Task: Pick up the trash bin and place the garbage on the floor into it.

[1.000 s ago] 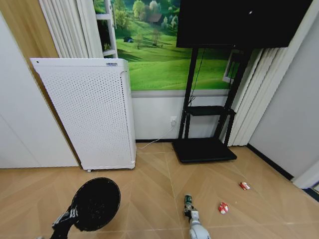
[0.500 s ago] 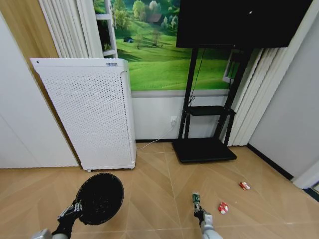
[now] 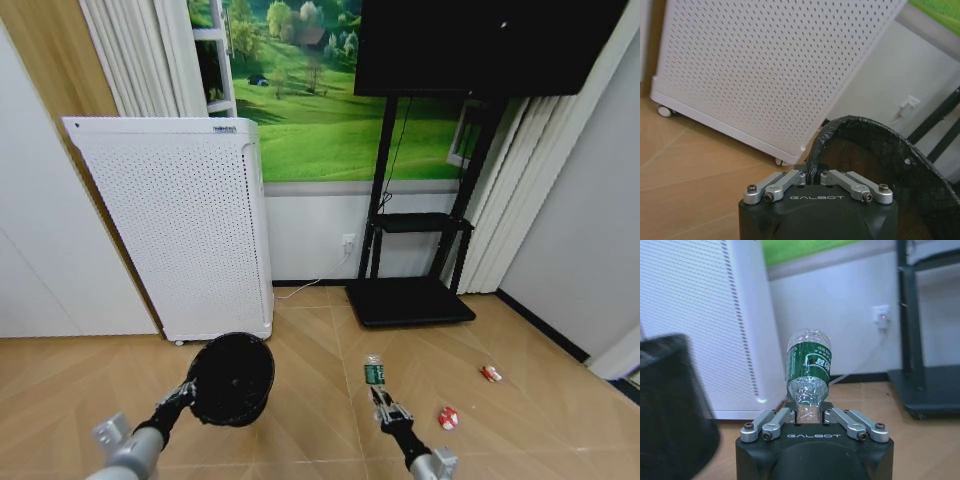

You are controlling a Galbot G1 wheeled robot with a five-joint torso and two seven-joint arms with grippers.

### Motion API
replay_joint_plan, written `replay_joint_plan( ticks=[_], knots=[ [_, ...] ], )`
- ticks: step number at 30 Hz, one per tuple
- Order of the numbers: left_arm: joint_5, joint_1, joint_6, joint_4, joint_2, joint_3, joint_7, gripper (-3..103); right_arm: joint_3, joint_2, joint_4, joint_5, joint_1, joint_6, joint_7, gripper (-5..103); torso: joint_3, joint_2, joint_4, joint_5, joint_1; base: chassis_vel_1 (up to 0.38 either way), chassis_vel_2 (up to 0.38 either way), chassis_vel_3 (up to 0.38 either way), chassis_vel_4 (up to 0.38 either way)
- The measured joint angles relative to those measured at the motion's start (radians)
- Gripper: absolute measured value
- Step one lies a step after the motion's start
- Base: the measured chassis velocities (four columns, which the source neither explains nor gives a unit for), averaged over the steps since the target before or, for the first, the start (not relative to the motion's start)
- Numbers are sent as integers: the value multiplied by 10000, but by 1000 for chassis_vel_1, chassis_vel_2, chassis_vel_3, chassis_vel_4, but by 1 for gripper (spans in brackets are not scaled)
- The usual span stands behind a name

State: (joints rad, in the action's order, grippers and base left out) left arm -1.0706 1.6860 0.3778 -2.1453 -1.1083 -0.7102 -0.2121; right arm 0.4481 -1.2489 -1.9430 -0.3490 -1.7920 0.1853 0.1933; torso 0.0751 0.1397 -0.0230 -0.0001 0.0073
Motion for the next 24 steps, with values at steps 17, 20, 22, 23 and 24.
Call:
replay_joint_plan(
  ticks=[17, 20, 22, 23, 24],
  knots=[
    [526, -2879, 310, 3146, 77, 4149, 1140, 7, -573, 1506, -702, -77, 375, 375, 459, 21, 1, 0, 0, 3, 2, 0, 0, 0, 0],
    [887, -2928, 313, 3353, -136, 4394, 1348, 7, -878, 1781, -618, -93, 634, 347, 280, 21, 1, 0, 4, 3, 2, 0, 0, 0, 0],
    [1490, -3160, 293, 3800, -291, 4863, 1663, 7, -1220, 2044, -642, 340, 733, 346, 100, 21, 1, -1, 2, 4, 1, 0, 0, 0, 0],
    [1490, -3160, 293, 3800, -291, 4863, 1663, 7, -1220, 2044, -642, 340, 733, 346, 100, 21, 1, -1, 2, 4, 1, 0, 0, 0, 0],
    [1514, -3219, 281, 3845, -295, 4972, 1741, 7, -1320, 2076, -688, 452, 726, 365, 91, 21, 1, -1, 2, 3, 1, 0, 0, 0, 0]
  ],
)
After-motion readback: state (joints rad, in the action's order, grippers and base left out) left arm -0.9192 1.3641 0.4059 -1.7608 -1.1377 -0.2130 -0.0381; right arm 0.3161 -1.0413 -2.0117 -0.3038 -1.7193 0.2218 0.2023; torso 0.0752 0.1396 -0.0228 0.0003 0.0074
